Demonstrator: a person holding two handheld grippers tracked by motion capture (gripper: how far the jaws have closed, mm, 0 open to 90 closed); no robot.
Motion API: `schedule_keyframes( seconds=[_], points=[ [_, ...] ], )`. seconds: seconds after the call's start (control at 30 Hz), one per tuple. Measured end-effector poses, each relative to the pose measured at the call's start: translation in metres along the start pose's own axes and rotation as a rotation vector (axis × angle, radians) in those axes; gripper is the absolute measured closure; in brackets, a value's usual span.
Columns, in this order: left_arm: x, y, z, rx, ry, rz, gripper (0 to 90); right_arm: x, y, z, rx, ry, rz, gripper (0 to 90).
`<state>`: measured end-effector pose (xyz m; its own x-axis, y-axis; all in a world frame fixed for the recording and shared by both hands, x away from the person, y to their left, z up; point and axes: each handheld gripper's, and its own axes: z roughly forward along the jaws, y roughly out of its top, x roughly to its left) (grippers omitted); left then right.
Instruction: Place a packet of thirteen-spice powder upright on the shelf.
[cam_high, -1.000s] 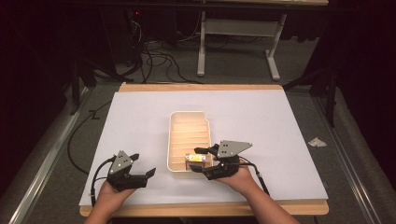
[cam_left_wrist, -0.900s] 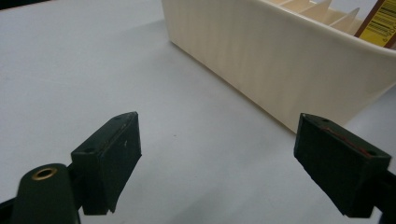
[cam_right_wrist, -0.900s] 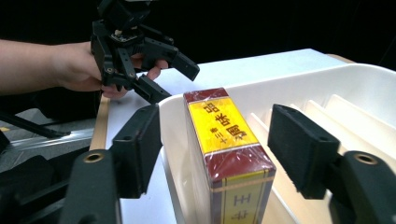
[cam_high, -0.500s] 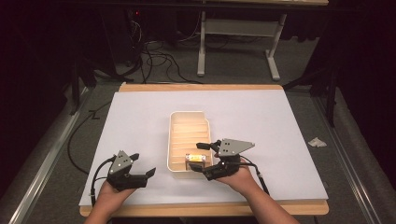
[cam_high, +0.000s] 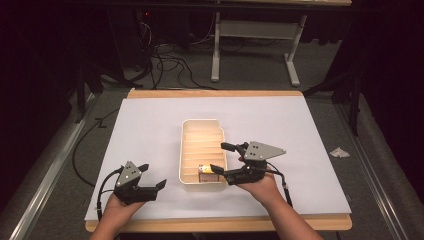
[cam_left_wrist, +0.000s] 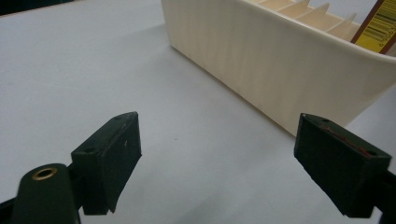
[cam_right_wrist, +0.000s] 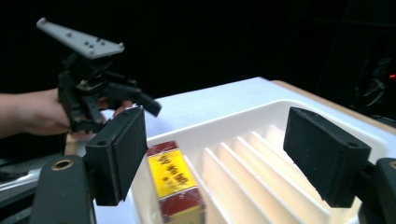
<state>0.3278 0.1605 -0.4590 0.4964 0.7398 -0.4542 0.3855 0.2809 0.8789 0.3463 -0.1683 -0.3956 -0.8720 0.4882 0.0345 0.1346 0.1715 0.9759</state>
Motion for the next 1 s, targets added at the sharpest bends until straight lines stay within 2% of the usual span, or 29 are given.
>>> schedule_keyframes(
  seconds=[0.13, 0.2, 0.37, 0.43, 0.5, 0.6, 0.73, 0.8, 0.9, 0.93, 1.0],
  points=[
    [-0.001, 0.000, 0.000, -0.006, -0.002, -0.005, 15.5, -0.008, 0.003, -0.013, -0.013, -0.066, 0.000, 18.5],
    [0.000, 0.000, -0.001, -0.002, -0.002, 0.002, 15.5, -0.009, 0.003, -0.015, -0.014, -0.073, 0.005, 18.0],
    [-0.001, 0.000, 0.000, -0.006, -0.005, -0.009, 15.5, -0.017, -0.003, -0.035, 0.018, -0.153, -0.013, 18.1],
    [-0.002, -0.001, 0.000, -0.003, -0.005, -0.005, 15.5, -0.018, -0.004, -0.037, 0.018, -0.162, -0.014, 18.0],
    [-0.002, -0.001, 0.000, -0.001, -0.005, -0.001, 15.5, -0.023, -0.006, -0.047, 0.024, -0.198, -0.011, 17.9],
    [-0.002, -0.001, 0.000, -0.002, -0.004, 0.000, 15.6, -0.025, -0.006, -0.053, 0.032, -0.218, -0.010, 17.7],
    [-0.001, -0.001, -0.001, -0.001, -0.003, 0.000, 15.5, -0.031, -0.010, -0.073, 0.039, -0.278, -0.005, 16.9],
    [-0.001, 0.000, -0.002, -0.003, -0.004, -0.001, 15.5, -0.031, -0.011, -0.077, 0.042, -0.289, -0.003, 16.8],
    [-0.001, -0.001, -0.002, 0.000, -0.004, 0.000, 15.5, -0.035, -0.019, -0.095, 0.049, -0.342, 0.001, 16.7],
    [-0.001, -0.001, -0.001, 0.000, -0.004, 0.000, 15.5, -0.035, -0.019, -0.095, 0.049, -0.342, 0.001, 16.7],
    [-0.002, -0.001, -0.001, 0.000, -0.005, 0.001, 15.5, -0.037, -0.026, -0.108, 0.051, -0.371, 0.024, 16.8]
  ],
)
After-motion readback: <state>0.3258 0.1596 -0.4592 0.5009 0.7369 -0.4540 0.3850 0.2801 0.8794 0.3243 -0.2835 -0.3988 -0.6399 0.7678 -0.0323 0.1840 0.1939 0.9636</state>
